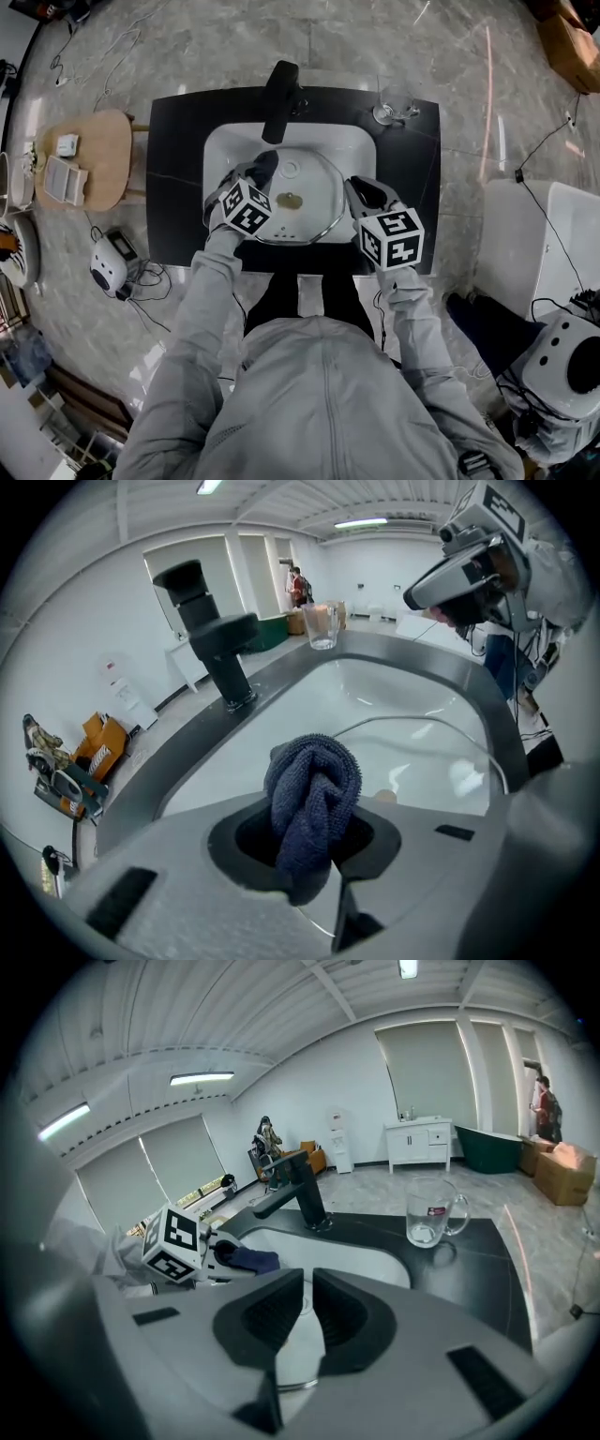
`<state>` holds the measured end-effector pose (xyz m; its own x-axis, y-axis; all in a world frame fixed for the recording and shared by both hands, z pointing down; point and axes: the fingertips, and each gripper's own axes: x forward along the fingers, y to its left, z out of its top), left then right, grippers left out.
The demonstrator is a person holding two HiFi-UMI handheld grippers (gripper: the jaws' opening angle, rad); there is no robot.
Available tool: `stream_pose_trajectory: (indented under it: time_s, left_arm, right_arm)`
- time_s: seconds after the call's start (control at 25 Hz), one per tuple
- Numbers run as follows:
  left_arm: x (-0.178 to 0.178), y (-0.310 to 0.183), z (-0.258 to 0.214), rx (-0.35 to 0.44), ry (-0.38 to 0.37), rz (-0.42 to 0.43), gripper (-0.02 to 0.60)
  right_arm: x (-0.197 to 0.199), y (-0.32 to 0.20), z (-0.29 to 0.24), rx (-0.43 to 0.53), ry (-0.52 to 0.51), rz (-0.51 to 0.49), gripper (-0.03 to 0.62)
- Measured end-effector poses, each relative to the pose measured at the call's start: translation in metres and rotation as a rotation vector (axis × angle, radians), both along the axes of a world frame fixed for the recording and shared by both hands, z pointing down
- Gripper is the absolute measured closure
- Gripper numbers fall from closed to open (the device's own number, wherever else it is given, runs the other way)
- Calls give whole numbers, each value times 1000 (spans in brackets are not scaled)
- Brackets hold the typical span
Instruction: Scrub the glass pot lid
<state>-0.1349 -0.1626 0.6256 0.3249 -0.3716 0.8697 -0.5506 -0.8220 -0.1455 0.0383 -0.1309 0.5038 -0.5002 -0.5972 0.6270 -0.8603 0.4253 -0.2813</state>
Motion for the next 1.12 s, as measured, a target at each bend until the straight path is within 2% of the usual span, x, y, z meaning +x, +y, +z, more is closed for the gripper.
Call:
stream_pose_trajectory:
  time_s: [0.2,0.44,0.8,1.12]
  left_arm:
    - [0,-10,30,-17,-65,26,492]
    - [0,-16,64,-56,-115,40,492]
    - [10,-27,101,-103,-149,64,492]
    - [18,-34,118,-114,-142,36,492]
  right_arm:
    - [-4,-7,16,-17,-27,-49,562]
    - [-3,-12,31,-28,-15,-53,563]
    - [-3,-10,42,-28,-29,-75,563]
    - [-4,-6,44,-25,-96,-66,563]
